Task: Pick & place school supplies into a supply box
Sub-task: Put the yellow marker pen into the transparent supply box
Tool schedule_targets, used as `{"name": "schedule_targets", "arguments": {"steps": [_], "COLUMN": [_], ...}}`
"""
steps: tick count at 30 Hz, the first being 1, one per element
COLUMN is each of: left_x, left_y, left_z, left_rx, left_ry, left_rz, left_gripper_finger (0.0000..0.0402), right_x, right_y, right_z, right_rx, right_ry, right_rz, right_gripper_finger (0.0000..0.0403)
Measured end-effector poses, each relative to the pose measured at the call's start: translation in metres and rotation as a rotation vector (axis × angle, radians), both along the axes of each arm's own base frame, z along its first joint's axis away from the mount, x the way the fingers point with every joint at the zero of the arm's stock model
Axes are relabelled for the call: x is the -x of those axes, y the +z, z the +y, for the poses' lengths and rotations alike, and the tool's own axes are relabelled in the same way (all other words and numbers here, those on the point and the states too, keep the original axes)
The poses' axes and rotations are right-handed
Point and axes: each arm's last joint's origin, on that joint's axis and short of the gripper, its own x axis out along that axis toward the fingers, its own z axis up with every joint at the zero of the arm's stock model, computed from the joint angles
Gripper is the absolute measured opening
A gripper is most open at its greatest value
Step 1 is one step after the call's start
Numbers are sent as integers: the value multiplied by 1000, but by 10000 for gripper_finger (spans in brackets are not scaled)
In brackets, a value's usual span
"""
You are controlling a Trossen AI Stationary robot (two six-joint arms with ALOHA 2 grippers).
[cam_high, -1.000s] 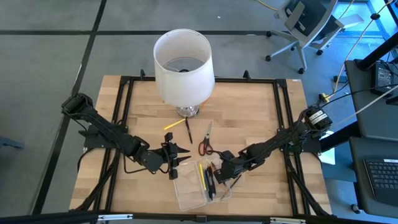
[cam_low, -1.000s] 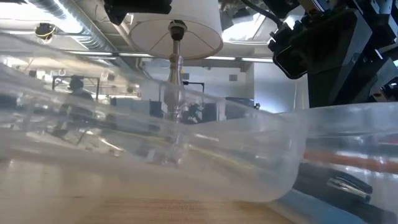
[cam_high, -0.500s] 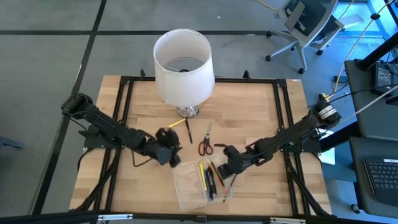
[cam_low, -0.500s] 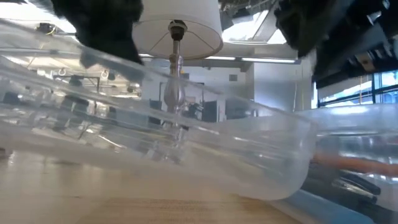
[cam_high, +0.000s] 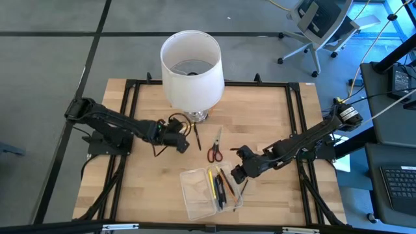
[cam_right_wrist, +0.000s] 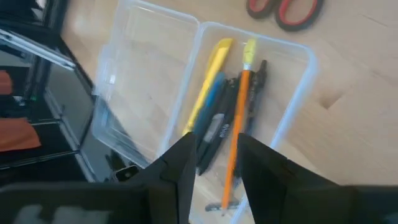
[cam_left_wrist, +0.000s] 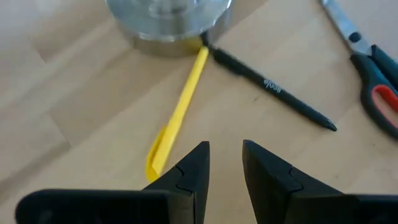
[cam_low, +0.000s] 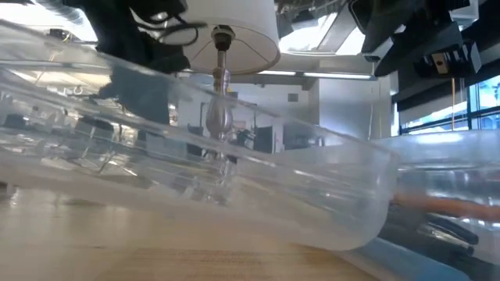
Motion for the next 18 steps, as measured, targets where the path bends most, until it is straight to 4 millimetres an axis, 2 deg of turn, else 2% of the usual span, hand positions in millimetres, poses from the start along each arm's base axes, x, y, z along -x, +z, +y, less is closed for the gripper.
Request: {"name": "schedule_targets", "arguments": {"steps": [5,11,18], "left_x": [0,1,2], "left_y": [-2,-2,-2], "left_z": [16,33,40], "left_rx": [112,80,61], "left_ry": [58,98,93], "left_rz": [14,36,49], "left_gripper_finger": [88,88,88], "right_x": [1,2,2], "right_y": [-1,-2,-2], "right_z": [0,-1,-1], "right_rx": [7,14,17], "right_ry": [1,0,0], "right_rz": [9,21,27], "right_gripper_finger": [122,122,122]}}
